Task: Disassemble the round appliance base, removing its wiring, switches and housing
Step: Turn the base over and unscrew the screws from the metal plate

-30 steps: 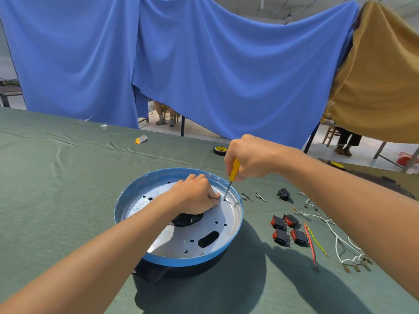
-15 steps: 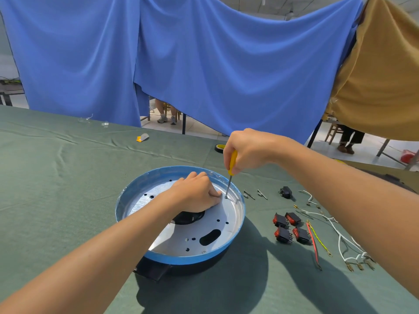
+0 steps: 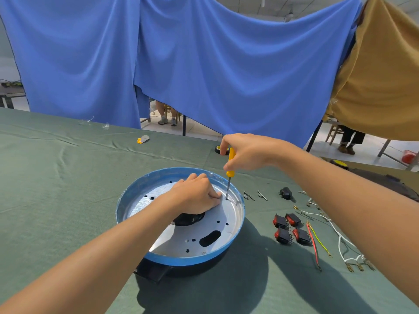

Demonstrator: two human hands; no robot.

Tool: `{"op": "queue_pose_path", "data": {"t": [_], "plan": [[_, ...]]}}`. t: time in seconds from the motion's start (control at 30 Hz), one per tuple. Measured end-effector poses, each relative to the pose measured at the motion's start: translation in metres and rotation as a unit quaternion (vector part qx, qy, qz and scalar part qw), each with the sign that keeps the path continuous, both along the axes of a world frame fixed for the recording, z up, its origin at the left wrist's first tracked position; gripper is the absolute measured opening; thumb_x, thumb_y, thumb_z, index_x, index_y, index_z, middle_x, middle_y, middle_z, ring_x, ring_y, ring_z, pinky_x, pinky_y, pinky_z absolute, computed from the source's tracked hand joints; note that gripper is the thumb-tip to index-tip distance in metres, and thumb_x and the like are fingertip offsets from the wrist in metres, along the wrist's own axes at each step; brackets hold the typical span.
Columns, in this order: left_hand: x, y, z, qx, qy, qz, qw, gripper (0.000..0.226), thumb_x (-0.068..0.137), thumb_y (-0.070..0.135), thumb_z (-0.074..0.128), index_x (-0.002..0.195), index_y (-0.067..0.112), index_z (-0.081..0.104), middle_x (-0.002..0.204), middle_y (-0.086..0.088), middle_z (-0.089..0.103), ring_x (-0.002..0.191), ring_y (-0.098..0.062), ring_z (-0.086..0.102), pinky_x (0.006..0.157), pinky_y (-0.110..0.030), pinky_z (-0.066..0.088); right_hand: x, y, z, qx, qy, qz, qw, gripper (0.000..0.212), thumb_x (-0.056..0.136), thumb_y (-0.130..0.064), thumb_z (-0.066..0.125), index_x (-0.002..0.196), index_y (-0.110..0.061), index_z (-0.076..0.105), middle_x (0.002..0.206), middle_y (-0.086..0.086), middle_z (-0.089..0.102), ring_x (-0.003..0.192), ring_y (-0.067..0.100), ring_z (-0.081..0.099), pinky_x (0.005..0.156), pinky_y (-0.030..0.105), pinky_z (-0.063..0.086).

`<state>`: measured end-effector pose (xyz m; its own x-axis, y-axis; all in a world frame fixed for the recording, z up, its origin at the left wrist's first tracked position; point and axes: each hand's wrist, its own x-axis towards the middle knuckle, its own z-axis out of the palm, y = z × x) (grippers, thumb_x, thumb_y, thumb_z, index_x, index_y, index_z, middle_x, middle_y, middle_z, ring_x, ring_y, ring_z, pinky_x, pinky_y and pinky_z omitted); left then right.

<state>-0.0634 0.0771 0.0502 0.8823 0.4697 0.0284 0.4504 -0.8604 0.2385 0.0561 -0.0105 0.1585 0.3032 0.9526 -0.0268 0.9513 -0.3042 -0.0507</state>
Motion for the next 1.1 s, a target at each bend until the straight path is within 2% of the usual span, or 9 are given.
{"op": "queue_pose_path", "data": {"t": [0.1,0.2,0.27,0.47,0.57,0.73,0.83,0.93,1.1], "plan": [[0.000,0.000,0.000,0.002,-0.001,0.000,1.000,0.033,0.099,0.048,0.044,0.117,0.038,0.069,0.126,0.000,0.048,0.118,-0.026,0.037,0.093,-0.043,0.036,-0.002,0.000,0.004,-0.049,-0.030,0.009,0.998,0.029,0.090,-0.039,0.063,0.111,-0.020,0.058,0.090,-0.009,0.055,0.086,0.019,0.056,0.056,0.026,0.040],[0.000,0.000,-0.002,0.002,-0.003,0.001,1.000,0.032,0.098,0.049,0.044,0.117,0.039,0.069,0.126,0.001,0.048,0.120,-0.026,0.037,0.093,-0.043,0.035,-0.003,0.002,0.001,-0.028,-0.069,-0.027,0.997,0.052,0.090,-0.061,0.050,0.072,-0.013,0.058,0.069,0.000,0.053,0.065,0.020,0.049,0.053,0.029,0.035],[0.000,0.001,-0.002,0.001,-0.004,0.002,1.000,0.032,0.099,0.049,0.044,0.117,0.039,0.069,0.126,0.001,0.047,0.120,-0.025,0.037,0.091,-0.041,0.033,-0.002,0.003,-0.003,0.008,-0.063,-0.046,0.997,0.049,0.094,-0.049,0.051,0.061,-0.011,0.048,0.061,0.003,0.046,0.062,0.023,0.044,0.052,0.029,0.031],[0.001,0.001,-0.003,0.000,-0.007,0.007,1.000,0.033,0.098,0.050,0.044,0.112,0.038,0.071,0.125,0.002,0.047,0.119,-0.026,0.037,0.085,-0.038,0.030,-0.005,-0.004,0.003,-0.019,-0.041,-0.016,0.999,0.027,0.086,-0.024,0.062,0.108,-0.010,0.067,0.105,0.012,0.066,0.078,0.022,0.051,0.058,0.029,0.037],[0.001,0.000,-0.003,0.002,-0.005,0.009,1.000,0.033,0.098,0.050,0.044,0.113,0.038,0.071,0.126,0.001,0.047,0.120,-0.025,0.037,0.088,-0.039,0.031,-0.001,-0.002,0.004,-0.045,-0.028,0.003,0.999,0.025,0.089,-0.036,0.065,0.106,-0.018,0.067,0.100,0.002,0.065,0.095,0.024,0.062,0.064,0.027,0.046],[0.001,0.000,-0.002,0.000,-0.003,0.005,1.000,0.033,0.099,0.049,0.043,0.118,0.040,0.068,0.127,0.001,0.047,0.121,-0.026,0.036,0.088,-0.039,0.031,0.004,0.001,-0.007,0.025,-0.049,-0.045,0.997,0.050,0.096,-0.047,0.050,0.062,-0.011,0.045,0.062,0.004,0.044,0.061,0.023,0.042,0.052,0.030,0.031],[0.001,-0.001,-0.002,0.005,0.000,0.004,1.000,0.034,0.099,0.050,0.043,0.120,0.039,0.068,0.127,0.001,0.047,0.120,-0.026,0.037,0.088,-0.038,0.031,0.006,0.002,-0.009,0.037,-0.017,-0.023,0.999,0.027,0.092,-0.027,0.055,0.084,-0.002,0.063,0.079,0.016,0.059,0.072,0.030,0.048,0.056,0.034,0.039],[0.001,-0.001,-0.002,0.006,-0.002,0.005,1.000,0.034,0.099,0.050,0.043,0.119,0.038,0.068,0.127,0.001,0.047,0.119,-0.025,0.037,0.086,-0.037,0.031,0.007,-0.002,-0.002,0.012,-0.002,-0.001,1.000,0.016,0.090,-0.030,0.061,0.101,-0.019,0.063,0.089,-0.005,0.057,0.080,0.018,0.054,0.055,0.030,0.039],[0.001,0.000,-0.002,0.006,0.000,0.002,1.000,0.035,0.099,0.049,0.044,0.123,0.038,0.066,0.128,0.002,0.047,0.120,-0.025,0.037,0.090,-0.039,0.033,0.015,0.000,-0.002,-0.011,-0.047,-0.025,0.999,0.040,0.094,-0.053,0.051,0.082,-0.015,0.060,0.078,0.000,0.057,0.072,0.019,0.053,0.056,0.030,0.037]]}}
